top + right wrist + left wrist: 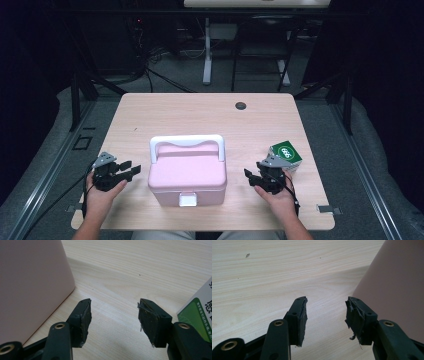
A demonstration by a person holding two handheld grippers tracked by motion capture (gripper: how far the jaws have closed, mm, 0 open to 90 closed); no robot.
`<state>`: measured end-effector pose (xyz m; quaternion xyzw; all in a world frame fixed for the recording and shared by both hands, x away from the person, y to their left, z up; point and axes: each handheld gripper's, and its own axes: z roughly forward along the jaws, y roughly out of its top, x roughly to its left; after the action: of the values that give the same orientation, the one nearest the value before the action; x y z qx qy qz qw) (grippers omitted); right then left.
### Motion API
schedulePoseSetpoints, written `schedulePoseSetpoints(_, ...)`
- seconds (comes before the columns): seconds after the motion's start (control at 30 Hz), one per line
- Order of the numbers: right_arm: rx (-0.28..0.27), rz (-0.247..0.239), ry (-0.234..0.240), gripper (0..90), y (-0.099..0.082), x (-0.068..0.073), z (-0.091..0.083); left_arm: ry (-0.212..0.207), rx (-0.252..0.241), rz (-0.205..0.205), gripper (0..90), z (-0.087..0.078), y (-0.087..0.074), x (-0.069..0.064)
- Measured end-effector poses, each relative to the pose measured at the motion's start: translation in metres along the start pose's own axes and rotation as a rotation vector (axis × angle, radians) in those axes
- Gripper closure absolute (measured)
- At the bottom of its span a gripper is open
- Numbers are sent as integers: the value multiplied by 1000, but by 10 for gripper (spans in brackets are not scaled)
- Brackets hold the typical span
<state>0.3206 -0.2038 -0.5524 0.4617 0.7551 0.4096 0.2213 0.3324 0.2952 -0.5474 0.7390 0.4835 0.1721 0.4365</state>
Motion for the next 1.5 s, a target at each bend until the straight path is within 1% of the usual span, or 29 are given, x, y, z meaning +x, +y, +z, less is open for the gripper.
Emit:
schedulePoseSetpoints(0.03,-6,2,0,454,1,1,-1,-4,-4,0,504,-1,1,-1)
schedulePoseSetpoints(0.1,-9,5,2,460,1,1,-2,-14,-4,-3,500,-2,2,-1)
schedulePoseSetpoints(0.13,-11,3,9,467,2,2,-2,-20,-3,-2,500,-3,3,-2)
schedulePoseSetpoints(0.17,-22,0,27,481,3,4,-4,-29,5,12,475,-6,7,-4)
schedulePoseSetpoints(0.2,-22,-5,35,489,5,5,-6,-30,6,17,472,-7,8,-4)
schedulePoseSetpoints(0.23,-22,-5,35,489,5,5,-6,-30,6,17,469,-7,8,-4)
schedulePoseSetpoints(0.27,-28,-7,43,491,6,5,-7,-44,9,21,469,-10,9,-5)
schedulePoseSetpoints(0.3,-46,-18,62,492,10,7,-10,-48,13,22,462,-12,11,-5)
schedulePoseSetpoints(0.33,-52,-20,66,492,12,8,-11,-58,12,16,459,-15,13,-6)
schedulePoseSetpoints(0.37,-52,-20,66,492,12,8,-11,-58,12,16,456,-15,13,-6)
schedulePoseSetpoints(0.43,-54,-37,82,491,17,10,-15,-71,9,8,456,-19,18,-8)
schedulePoseSetpoints(0.47,-59,-66,107,491,24,14,-20,-77,7,5,450,-22,21,-9)
schedulePoseSetpoints(0.53,-55,-83,122,483,29,17,-24,-91,1,-1,449,-28,27,-13)
schedulePoseSetpoints(0.6,-57,-94,132,472,34,20,-28,-99,-4,4,449,-32,31,-16)
schedulePoseSetpoints(0.67,-62,-89,141,464,37,21,-30,-104,-4,2,450,-34,33,-18)
schedulePoseSetpoints(0.7,-71,-84,153,461,43,22,-34,-113,-4,5,459,-36,35,-20)
schedulePoseSetpoints(0.77,-70,-83,176,460,49,24,-38,-126,-9,27,477,-41,39,-26)
schedulePoseSetpoints(0.83,-84,-102,172,490,54,26,-43,-130,-13,46,488,-44,42,-31)
schedulePoseSetpoints(0.87,-82,-107,184,505,57,27,-45,-134,-13,57,491,-46,45,-33)
schedulePoseSetpoints(0.9,-80,-105,202,517,61,29,-46,-137,-20,62,491,-47,46,-35)
schedulePoseSetpoints(0.97,-81,-104,211,529,65,30,-48,-149,-29,81,490,-50,51,-39)
schedulePoseSetpoints(1.07,-84,-79,246,533,71,31,-47,-164,-38,100,480,-54,57,-44)
schedulePoseSetpoints(1.1,-84,-79,246,533,71,31,-47,-164,-38,100,473,-54,57,-44)
schedulePoseSetpoints(1.2,-96,-62,283,533,77,33,-45,-197,-46,117,448,-55,63,-50)
schedulePoseSetpoints(1.27,-98,-64,287,533,78,34,-45,-198,-42,116,440,-55,65,-51)
schedulePoseSetpoints(1.3,-105,-59,302,531,81,35,-45,-202,-44,112,429,-55,67,-53)
schedulePoseSetpoints(1.33,-105,-59,302,531,81,35,-45,-202,-44,112,426,-55,67,-53)
schedulePoseSetpoints(1.4,-115,-65,312,530,85,37,-45,-213,-51,116,422,-55,69,-56)
schedulePoseSetpoints(1.5,-121,-71,317,530,88,39,-44,-216,-48,127,422,-55,71,-60)
